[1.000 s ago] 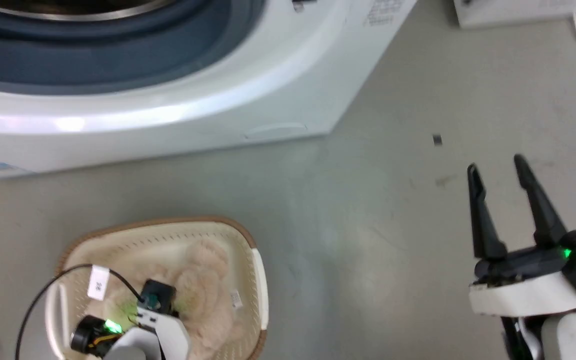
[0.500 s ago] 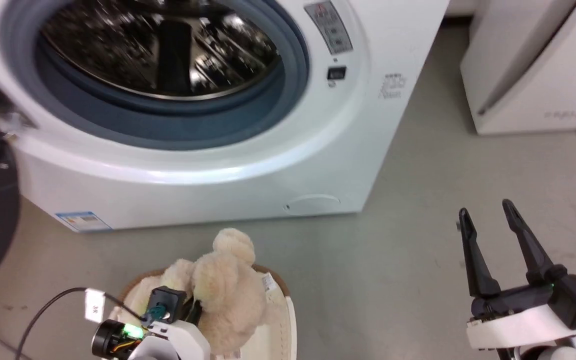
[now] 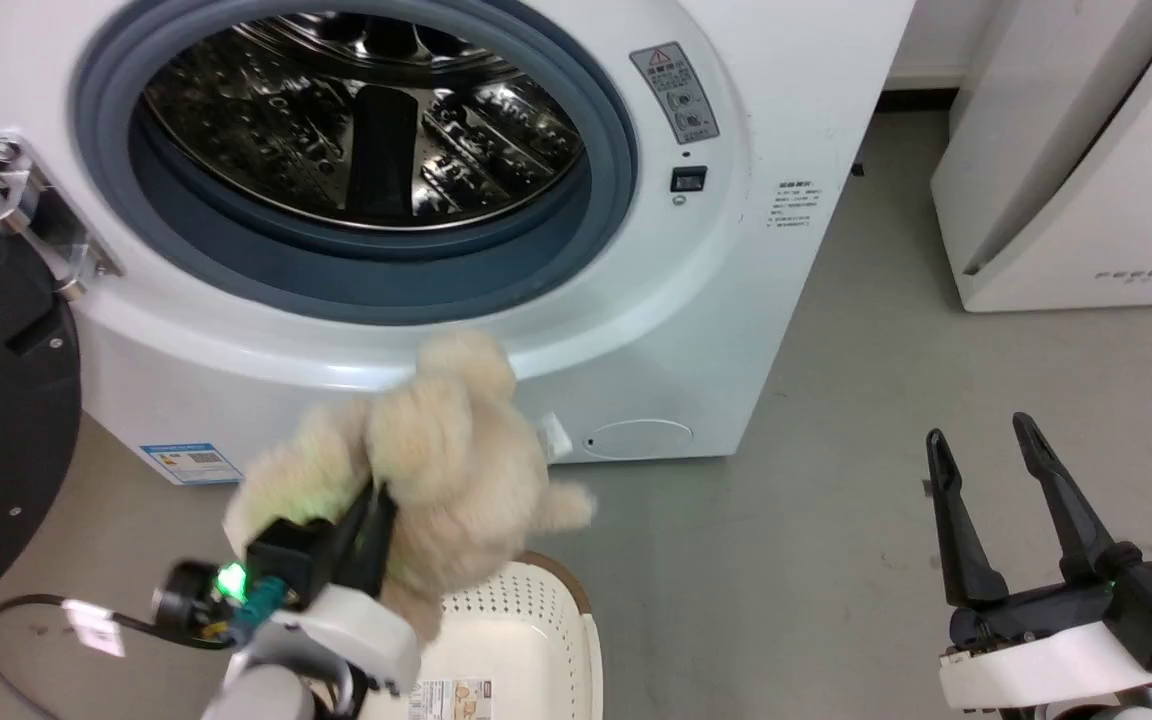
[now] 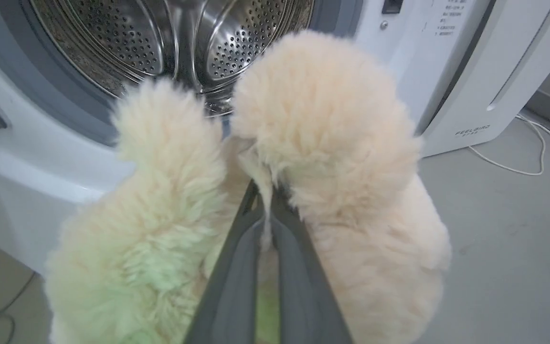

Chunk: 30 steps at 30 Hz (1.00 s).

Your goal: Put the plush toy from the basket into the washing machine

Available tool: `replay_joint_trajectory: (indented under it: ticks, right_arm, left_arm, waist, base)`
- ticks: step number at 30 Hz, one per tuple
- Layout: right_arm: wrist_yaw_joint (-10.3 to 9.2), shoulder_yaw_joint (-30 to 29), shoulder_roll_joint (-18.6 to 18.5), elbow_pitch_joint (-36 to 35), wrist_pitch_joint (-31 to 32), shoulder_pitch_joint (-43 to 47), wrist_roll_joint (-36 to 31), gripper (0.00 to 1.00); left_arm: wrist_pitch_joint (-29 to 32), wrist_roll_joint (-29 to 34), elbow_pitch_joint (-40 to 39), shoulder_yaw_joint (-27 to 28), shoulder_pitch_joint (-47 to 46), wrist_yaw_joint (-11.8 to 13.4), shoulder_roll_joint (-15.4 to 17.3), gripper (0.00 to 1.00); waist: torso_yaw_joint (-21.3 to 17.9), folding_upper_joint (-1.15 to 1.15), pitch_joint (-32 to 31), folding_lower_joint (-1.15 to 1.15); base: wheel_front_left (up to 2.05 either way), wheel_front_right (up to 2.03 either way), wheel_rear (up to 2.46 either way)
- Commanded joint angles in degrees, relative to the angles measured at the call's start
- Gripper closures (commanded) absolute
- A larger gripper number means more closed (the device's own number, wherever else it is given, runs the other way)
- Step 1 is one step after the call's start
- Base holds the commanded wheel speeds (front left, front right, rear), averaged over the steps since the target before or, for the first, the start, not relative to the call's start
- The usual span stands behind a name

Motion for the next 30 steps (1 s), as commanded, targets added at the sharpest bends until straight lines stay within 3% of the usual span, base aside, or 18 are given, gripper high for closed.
replay_joint_trajectory:
  ticks: [1,8,14,23,30]
  right_arm:
    - [-0.05,-0.1,0.0,-0.4,-0.2,0.7,-0.1,0.0]
    - [-0.05,0.1,0.0,-1.3,-0.2,-0.9,0.1,0.0]
    - [-0.05,0.1,0.0,-2.3,-0.2,-2.7,0.5,0.0]
    - [-0.05,0.6,0.0,-4.8,-0.2,-6.9,2.3,0.0]
    - [-0.05,1.6,0.0,-6.2,-0.2,-9.3,4.4,0.0]
  left_arm:
    - [-0.3,0.9,-3.7,1.8,0.1,0.5,0.4,1.0]
    - [-0.3,2.6,-12.9,7.3,-3.0,-0.8,1.8,1.0]
    - [-0.3,3.8,-14.9,10.2,-9.4,-2.2,4.1,1.0]
    - [2.0,4.8,-12.8,12.0,-28.4,-5.1,10.5,1.0]
    - [6.3,6.0,-5.5,10.2,-45.9,-6.8,16.8,1.0]
  waist:
    - [-0.6,0.0,0.8,0.01]
    - [-2.9,0.0,5.0,0.01]
    - [-4.9,0.0,10.1,0.01]
    - [-9.3,0.0,21.5,0.01]
    - [-12.3,0.0,29.2,0.01]
  base:
    - [0.0,0.0,0.0]
    - [0.0,0.0,0.0]
    - [0.0,0.0,0.0]
    - [0.0,0.0,0.0]
    - [0.0,0.0,0.0]
